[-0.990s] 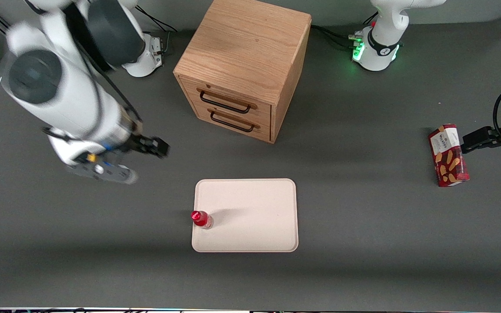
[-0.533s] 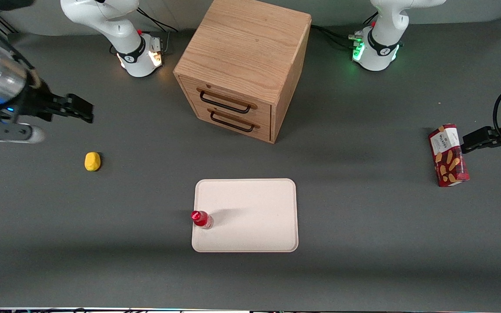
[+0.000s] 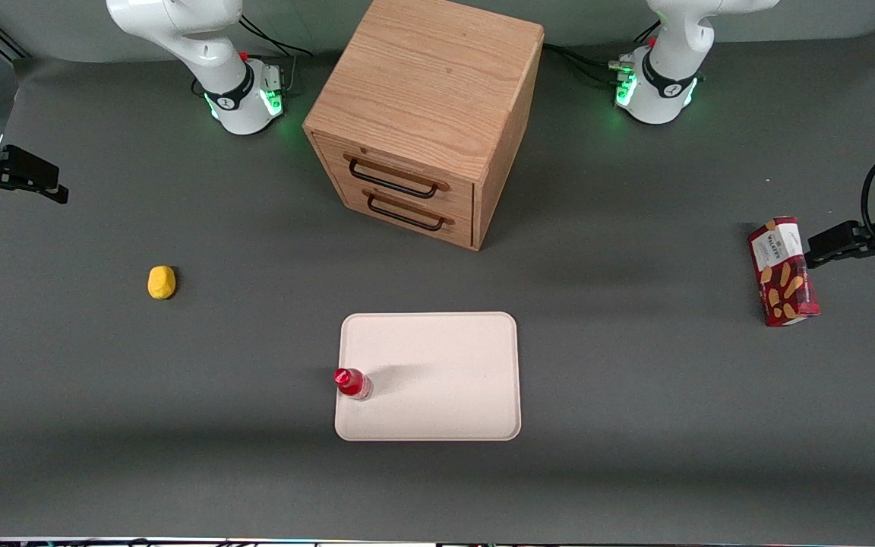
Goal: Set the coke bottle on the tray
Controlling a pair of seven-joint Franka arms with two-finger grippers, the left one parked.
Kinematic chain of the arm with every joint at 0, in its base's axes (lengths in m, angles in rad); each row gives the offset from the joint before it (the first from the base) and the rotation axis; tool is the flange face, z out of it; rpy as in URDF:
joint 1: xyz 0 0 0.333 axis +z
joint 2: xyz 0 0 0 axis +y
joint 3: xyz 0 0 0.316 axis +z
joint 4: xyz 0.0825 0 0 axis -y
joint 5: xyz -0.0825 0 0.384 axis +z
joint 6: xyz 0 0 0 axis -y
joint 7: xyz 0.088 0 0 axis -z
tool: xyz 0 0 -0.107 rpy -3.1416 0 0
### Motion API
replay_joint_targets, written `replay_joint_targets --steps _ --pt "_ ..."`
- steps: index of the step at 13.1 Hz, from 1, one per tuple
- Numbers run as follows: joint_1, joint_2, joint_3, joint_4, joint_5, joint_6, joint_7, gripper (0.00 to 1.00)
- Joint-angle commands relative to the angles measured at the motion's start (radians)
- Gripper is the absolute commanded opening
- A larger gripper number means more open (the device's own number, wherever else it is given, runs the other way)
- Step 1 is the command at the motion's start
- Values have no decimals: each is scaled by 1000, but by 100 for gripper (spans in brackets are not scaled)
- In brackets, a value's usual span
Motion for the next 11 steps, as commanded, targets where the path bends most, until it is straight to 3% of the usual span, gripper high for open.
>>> replay_joint_targets --steps 1,6,11 --pt "10 -76 3 -134 1 112 -17 100" --pt "-4 -66 5 -176 1 271 -71 100" --pt "5 -68 -10 -170 -2 281 22 100"
